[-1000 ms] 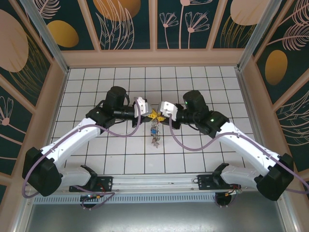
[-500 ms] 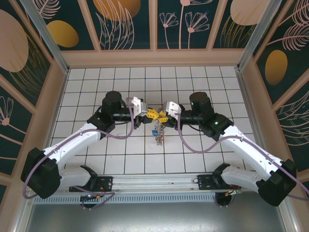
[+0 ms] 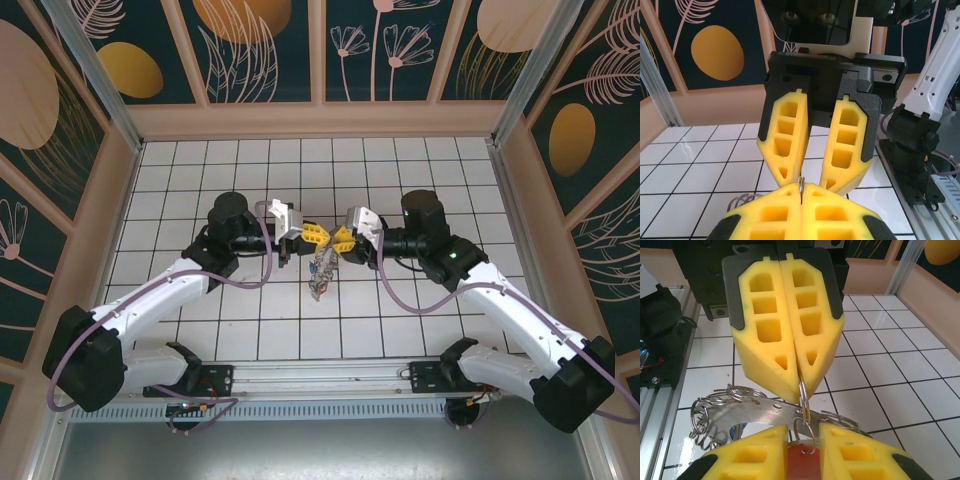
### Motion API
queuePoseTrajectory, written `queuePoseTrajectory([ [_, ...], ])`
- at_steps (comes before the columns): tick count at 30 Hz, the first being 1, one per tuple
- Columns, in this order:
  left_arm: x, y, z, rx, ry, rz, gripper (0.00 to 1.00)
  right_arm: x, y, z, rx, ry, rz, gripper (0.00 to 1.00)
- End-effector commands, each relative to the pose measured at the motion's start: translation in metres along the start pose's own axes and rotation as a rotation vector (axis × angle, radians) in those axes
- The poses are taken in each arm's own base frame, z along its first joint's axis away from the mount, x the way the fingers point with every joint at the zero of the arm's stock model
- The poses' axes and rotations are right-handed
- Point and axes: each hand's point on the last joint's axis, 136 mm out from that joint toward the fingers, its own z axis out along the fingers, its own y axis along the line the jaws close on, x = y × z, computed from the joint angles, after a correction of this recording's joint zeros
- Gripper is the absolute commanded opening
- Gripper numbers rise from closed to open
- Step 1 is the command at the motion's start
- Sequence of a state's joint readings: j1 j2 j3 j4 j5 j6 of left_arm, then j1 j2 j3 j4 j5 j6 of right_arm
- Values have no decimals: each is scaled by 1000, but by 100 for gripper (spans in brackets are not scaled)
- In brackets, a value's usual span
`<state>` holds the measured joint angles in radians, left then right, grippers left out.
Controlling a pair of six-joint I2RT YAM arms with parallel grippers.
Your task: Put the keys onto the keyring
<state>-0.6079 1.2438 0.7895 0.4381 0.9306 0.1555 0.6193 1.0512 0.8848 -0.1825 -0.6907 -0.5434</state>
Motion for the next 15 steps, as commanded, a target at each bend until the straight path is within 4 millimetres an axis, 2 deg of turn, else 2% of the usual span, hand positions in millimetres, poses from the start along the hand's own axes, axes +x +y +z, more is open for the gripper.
queuePoseTrajectory([
  [1, -45, -3, -9, -21, -148, 91, 0, -3, 5, -4, -22, -36, 23, 23],
  [8, -51, 5, -12, -72, -254, 3, 0, 1, -1, 2, -5, -39, 62, 20],
  [12, -48, 8, -12, -79, -273, -30, 0, 3, -8, 8, 25, -37, 79, 0],
  [15, -47, 9, -12, -88, -287, -41, 0, 6, -8, 11, 5, -27, 93, 0],
])
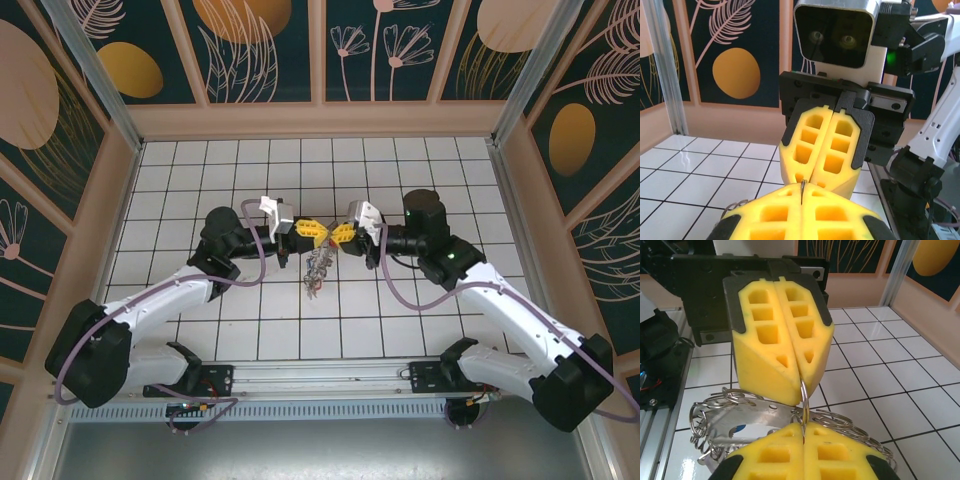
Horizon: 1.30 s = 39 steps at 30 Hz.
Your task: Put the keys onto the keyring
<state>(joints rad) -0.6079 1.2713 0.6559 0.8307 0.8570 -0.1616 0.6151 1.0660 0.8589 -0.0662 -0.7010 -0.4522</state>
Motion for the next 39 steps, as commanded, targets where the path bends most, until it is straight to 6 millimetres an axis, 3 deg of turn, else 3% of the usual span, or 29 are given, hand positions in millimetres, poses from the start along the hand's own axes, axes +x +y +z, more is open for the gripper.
queuePoseTrajectory([
  [1, -42, -4, -2, -3, -149, 82, 0, 14, -1, 7, -13, 32, 53, 0],
  [7, -39, -4, -1, -5, -173, 61, 0, 15, -4, 13, -21, 43, 84, 0],
  [13, -40, -3, -1, -8, -178, 69, 0, 15, -3, 16, -36, 59, 87, 6],
  [17, -37, -4, -2, -8, -173, 69, 0, 8, 2, 11, -48, 29, 67, 21],
  [39, -17, -15, -1, 63, -116, 58, 0, -18, 8, 6, -112, -56, 19, 23],
])
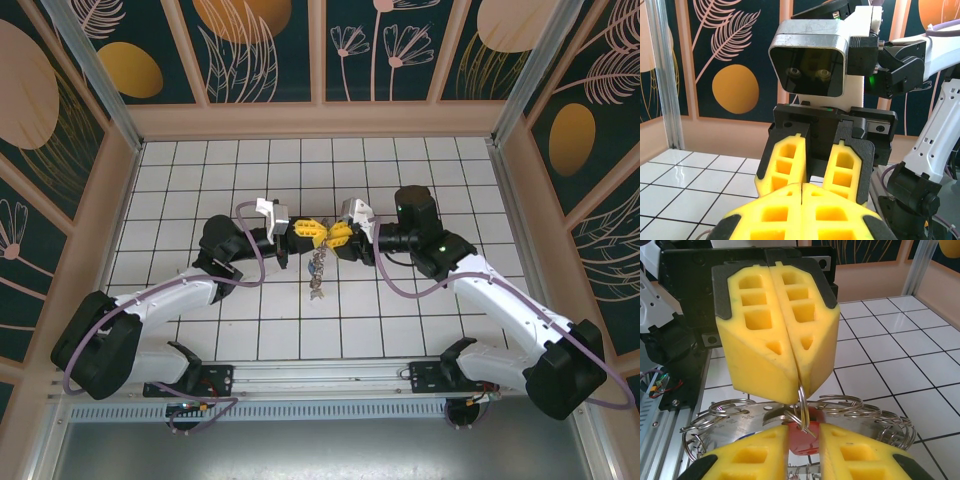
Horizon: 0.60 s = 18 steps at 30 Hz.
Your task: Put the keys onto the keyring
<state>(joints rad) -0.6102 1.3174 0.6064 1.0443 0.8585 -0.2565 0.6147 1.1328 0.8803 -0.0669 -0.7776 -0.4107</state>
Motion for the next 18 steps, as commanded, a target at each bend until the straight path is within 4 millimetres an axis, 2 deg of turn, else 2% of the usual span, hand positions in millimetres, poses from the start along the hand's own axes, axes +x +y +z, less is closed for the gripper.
queuePoseTrajectory([
  [1, -14, -12, 1, 46, -39, 63, 0, -24, 6, -6, -38, -60, -60, 23],
  [11, -14, -11, 1, 40, -41, 72, 0, -28, 22, -17, -70, -61, -110, 25],
  [18, -11, -14, 0, 49, -40, 70, 0, -30, 19, -18, -45, -63, -120, 25],
])
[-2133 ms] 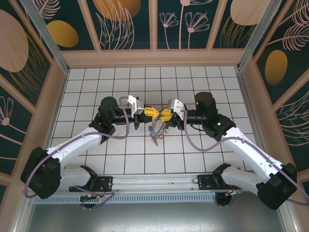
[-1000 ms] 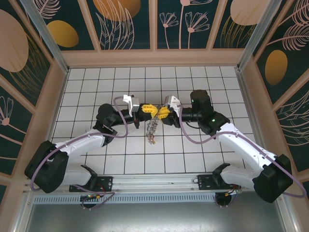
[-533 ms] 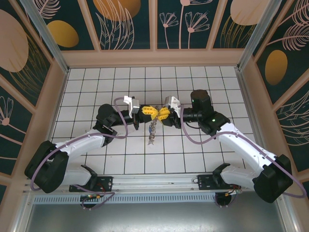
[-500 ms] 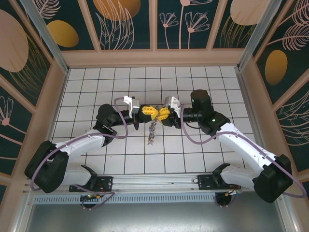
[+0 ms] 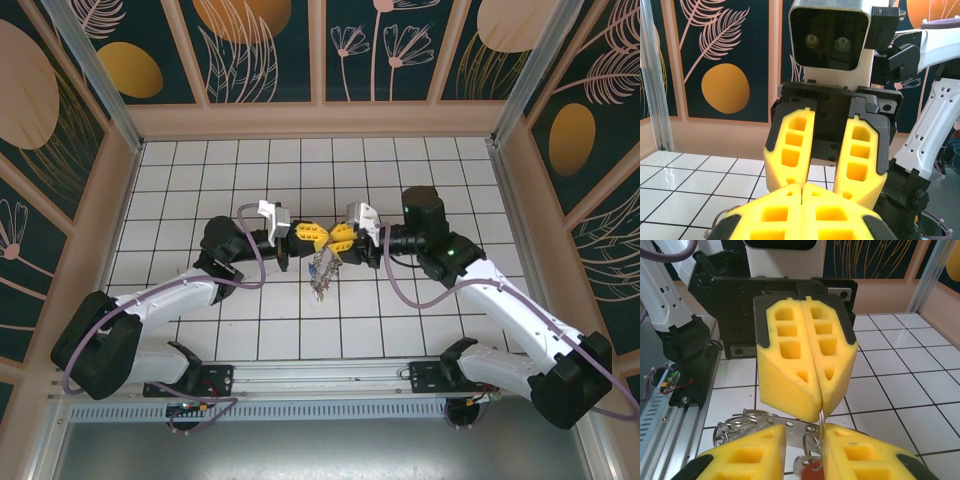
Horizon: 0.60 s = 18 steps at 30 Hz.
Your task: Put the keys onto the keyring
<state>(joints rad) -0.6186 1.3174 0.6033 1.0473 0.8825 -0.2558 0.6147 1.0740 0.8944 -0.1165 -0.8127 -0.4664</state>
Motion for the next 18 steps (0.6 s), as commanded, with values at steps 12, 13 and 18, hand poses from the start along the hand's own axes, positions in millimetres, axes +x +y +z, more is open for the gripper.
queuePoseTrajectory([
  [12, -17, -6, -5, -8, -69, 78, 0, -5, -5, 3, -5, -22, 3, 0],
  [13, -16, -6, -5, -5, -63, 74, 0, -5, -5, 3, -3, -25, 5, 0],
  [18, 3, 8, -4, -73, 66, 43, 9, -7, -13, -4, 76, 8, -21, 0],
])
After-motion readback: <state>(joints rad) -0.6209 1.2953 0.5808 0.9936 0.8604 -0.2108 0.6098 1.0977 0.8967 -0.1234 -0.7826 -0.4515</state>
